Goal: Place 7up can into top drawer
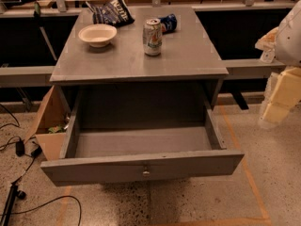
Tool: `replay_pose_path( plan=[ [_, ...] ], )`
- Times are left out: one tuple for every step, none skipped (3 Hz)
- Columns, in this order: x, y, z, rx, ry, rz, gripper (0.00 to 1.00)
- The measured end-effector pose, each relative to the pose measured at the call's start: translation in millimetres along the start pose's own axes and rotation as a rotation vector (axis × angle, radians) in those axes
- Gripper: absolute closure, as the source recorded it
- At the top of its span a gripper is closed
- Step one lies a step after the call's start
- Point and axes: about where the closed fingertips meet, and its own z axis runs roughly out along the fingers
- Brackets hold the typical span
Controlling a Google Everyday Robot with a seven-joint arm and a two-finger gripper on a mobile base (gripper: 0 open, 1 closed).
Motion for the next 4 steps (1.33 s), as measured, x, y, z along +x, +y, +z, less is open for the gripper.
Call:
replay_pose_path(
  plan=[
    [-1, -1, 0, 0.004, -0.004, 0.001, 0.0],
    [-15, -20, 20, -0.003, -0.122, 0.017, 0.0],
    [-72, -82, 86, -0.018, -0.464, 0.058, 0.0],
    [-116, -139, 113, 0.019, -0.68, 0.111, 0.0]
  ],
)
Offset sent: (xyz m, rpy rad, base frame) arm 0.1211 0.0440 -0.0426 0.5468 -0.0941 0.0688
